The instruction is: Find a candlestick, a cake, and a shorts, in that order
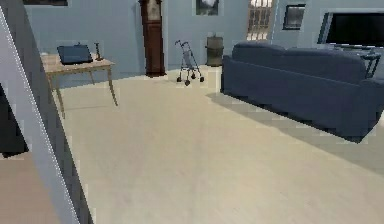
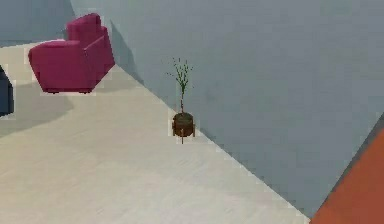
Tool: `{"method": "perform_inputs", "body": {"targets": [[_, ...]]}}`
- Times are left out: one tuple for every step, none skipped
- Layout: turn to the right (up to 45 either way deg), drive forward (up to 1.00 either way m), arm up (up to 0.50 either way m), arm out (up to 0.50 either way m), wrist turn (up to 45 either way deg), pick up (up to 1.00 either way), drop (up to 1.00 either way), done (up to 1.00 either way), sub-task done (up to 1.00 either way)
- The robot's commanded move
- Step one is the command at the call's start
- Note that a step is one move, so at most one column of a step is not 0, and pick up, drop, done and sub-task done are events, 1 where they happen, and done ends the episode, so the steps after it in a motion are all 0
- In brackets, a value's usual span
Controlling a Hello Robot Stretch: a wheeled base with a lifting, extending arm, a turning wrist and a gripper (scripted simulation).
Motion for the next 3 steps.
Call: {"method": "perform_inputs", "body": {"targets": [[6.0,0.00,0.00,0.00,0.0,0.00,0.00,0.00,0.00],[0.0,0.40,0.00,0.00,0.0,0.00,0.00,0.00,0.00],[3.0,0.00,0.00,0.00,0.0,0.00,0.00,0.00,0.00]]}}
